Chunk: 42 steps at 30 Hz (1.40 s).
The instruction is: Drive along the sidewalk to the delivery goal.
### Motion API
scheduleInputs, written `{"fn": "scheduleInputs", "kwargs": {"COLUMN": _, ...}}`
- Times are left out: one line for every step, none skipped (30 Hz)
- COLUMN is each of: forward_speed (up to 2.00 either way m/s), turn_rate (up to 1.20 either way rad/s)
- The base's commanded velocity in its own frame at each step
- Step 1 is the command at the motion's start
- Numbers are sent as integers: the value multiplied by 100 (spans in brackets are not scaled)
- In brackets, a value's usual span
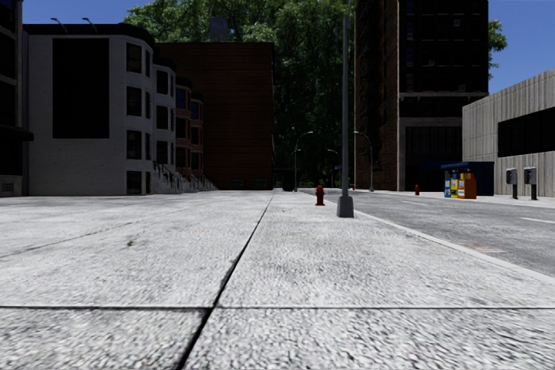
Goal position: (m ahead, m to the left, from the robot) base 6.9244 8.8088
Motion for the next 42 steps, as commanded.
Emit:
{"fn": "scheduleInputs", "kwargs": {"forward_speed": 174, "turn_rate": 0}}
{"fn": "scheduleInputs", "kwargs": {"forward_speed": 174, "turn_rate": 0}}
{"fn": "scheduleInputs", "kwargs": {"forward_speed": 174, "turn_rate": 2}}
{"fn": "scheduleInputs", "kwargs": {"forward_speed": 174, "turn_rate": 12}}
{"fn": "scheduleInputs", "kwargs": {"forward_speed": 174, "turn_rate": 23}}
{"fn": "scheduleInputs", "kwargs": {"forward_speed": 174, "turn_rate": 38}}
{"fn": "scheduleInputs", "kwargs": {"forward_speed": 174, "turn_rate": 38}}
{"fn": "scheduleInputs", "kwargs": {"forward_speed": 174, "turn_rate": 64}}
{"fn": "scheduleInputs", "kwargs": {"forward_speed": 174, "turn_rate": 81}}
{"fn": "scheduleInputs", "kwargs": {"forward_speed": 174, "turn_rate": 91}}
{"fn": "scheduleInputs", "kwargs": {"forward_speed": 174, "turn_rate": 98}}
{"fn": "scheduleInputs", "kwargs": {"forward_speed": 174, "turn_rate": 98}}
{"fn": "scheduleInputs", "kwargs": {"forward_speed": 174, "turn_rate": 102}}
{"fn": "scheduleInputs", "kwargs": {"forward_speed": 174, "turn_rate": 102}}
{"fn": "scheduleInputs", "kwargs": {"forward_speed": 174, "turn_rate": 103}}
{"fn": "scheduleInputs", "kwargs": {"forward_speed": 174, "turn_rate": 103}}
{"fn": "scheduleInputs", "kwargs": {"forward_speed": 174, "turn_rate": 103}}
{"fn": "scheduleInputs", "kwargs": {"forward_speed": 174, "turn_rate": 103}}
{"fn": "scheduleInputs", "kwargs": {"forward_speed": 174, "turn_rate": 103}}
{"fn": "scheduleInputs", "kwargs": {"forward_speed": 174, "turn_rate": 103}}
{"fn": "scheduleInputs", "kwargs": {"forward_speed": 174, "turn_rate": 103}}
{"fn": "scheduleInputs", "kwargs": {"forward_speed": 174, "turn_rate": 103}}
{"fn": "scheduleInputs", "kwargs": {"forward_speed": 174, "turn_rate": 103}}
{"fn": "scheduleInputs", "kwargs": {"forward_speed": 174, "turn_rate": 103}}
{"fn": "scheduleInputs", "kwargs": {"forward_speed": 174, "turn_rate": 103}}
{"fn": "scheduleInputs", "kwargs": {"forward_speed": 174, "turn_rate": 103}}
{"fn": "scheduleInputs", "kwargs": {"forward_speed": 174, "turn_rate": 103}}
{"fn": "scheduleInputs", "kwargs": {"forward_speed": 174, "turn_rate": 103}}
{"fn": "scheduleInputs", "kwargs": {"forward_speed": 174, "turn_rate": 103}}
{"fn": "scheduleInputs", "kwargs": {"forward_speed": 174, "turn_rate": 103}}
{"fn": "scheduleInputs", "kwargs": {"forward_speed": 174, "turn_rate": 103}}
{"fn": "scheduleInputs", "kwargs": {"forward_speed": 174, "turn_rate": 103}}
{"fn": "scheduleInputs", "kwargs": {"forward_speed": 174, "turn_rate": 103}}
{"fn": "scheduleInputs", "kwargs": {"forward_speed": 174, "turn_rate": 102}}
{"fn": "scheduleInputs", "kwargs": {"forward_speed": 174, "turn_rate": 102}}
{"fn": "scheduleInputs", "kwargs": {"forward_speed": 174, "turn_rate": 102}}
{"fn": "scheduleInputs", "kwargs": {"forward_speed": 174, "turn_rate": 102}}
{"fn": "scheduleInputs", "kwargs": {"forward_speed": 174, "turn_rate": 102}}
{"fn": "scheduleInputs", "kwargs": {"forward_speed": 174, "turn_rate": 102}}
{"fn": "scheduleInputs", "kwargs": {"forward_speed": 174, "turn_rate": 102}}
{"fn": "scheduleInputs", "kwargs": {"forward_speed": 174, "turn_rate": 102}}
{"fn": "scheduleInputs", "kwargs": {"forward_speed": 174, "turn_rate": 102}}
